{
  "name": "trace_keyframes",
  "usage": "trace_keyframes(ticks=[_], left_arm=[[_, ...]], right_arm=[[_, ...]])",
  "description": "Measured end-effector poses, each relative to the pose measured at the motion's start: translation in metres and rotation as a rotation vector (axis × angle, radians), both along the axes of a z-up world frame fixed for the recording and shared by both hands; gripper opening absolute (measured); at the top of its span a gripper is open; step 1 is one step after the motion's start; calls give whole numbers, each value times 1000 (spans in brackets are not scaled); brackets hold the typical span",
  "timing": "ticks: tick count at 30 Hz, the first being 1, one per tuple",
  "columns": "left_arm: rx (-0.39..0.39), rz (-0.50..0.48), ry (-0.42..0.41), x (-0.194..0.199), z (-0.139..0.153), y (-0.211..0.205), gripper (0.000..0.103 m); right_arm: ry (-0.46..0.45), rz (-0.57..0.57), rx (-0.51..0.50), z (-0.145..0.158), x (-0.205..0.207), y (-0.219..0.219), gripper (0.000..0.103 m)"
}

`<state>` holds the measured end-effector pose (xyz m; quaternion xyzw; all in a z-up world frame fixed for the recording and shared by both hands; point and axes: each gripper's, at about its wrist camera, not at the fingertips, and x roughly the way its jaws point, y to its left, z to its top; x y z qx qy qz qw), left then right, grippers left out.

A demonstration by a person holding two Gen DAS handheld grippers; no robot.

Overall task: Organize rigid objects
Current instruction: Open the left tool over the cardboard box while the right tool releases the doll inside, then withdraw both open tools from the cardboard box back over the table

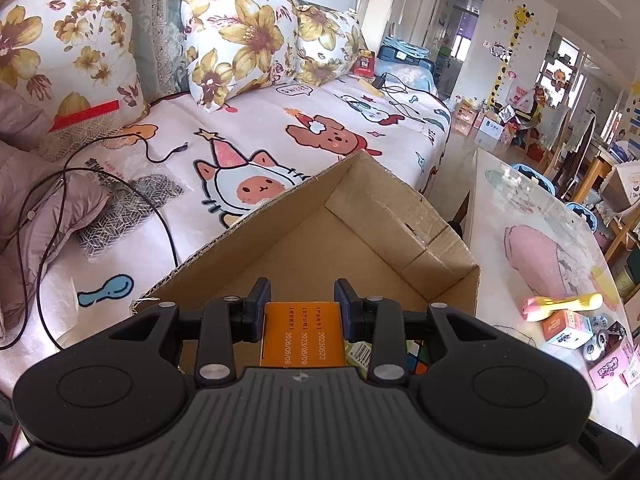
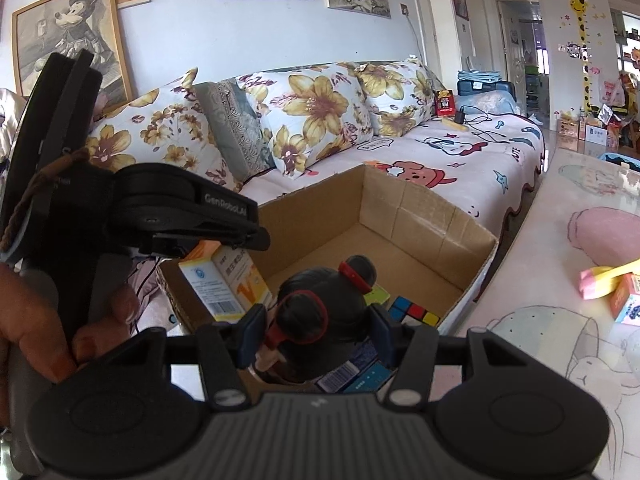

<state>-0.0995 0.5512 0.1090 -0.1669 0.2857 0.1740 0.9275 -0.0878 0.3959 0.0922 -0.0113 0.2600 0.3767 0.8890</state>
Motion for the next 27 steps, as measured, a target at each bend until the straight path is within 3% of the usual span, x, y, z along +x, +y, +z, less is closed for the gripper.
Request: trace_keyframes(ticks=[2, 3, 4, 6, 13, 19, 27], left_arm=[[11, 3, 7, 1, -1, 1, 41], [16, 4, 9, 1, -2, 2, 46], [22, 3, 10, 1, -1, 3, 58], [40, 2, 6, -1, -1, 4, 73], [63, -11, 2, -9, 2, -2, 96], [70, -48, 5, -13, 3, -15, 101], [123, -135, 10, -15, 1, -40, 103]], right_arm=[[22, 30, 0, -5, 4, 7, 54], [24, 36, -1, -6, 4, 11, 55], [26, 41, 0, -7, 4, 13, 57], [27, 45, 24, -6, 3, 13, 65], [-62, -54, 25, 10, -10, -15, 74], [-126, -184, -26, 14, -17, -47, 82], [-132, -286, -36, 6, -20, -80, 90]])
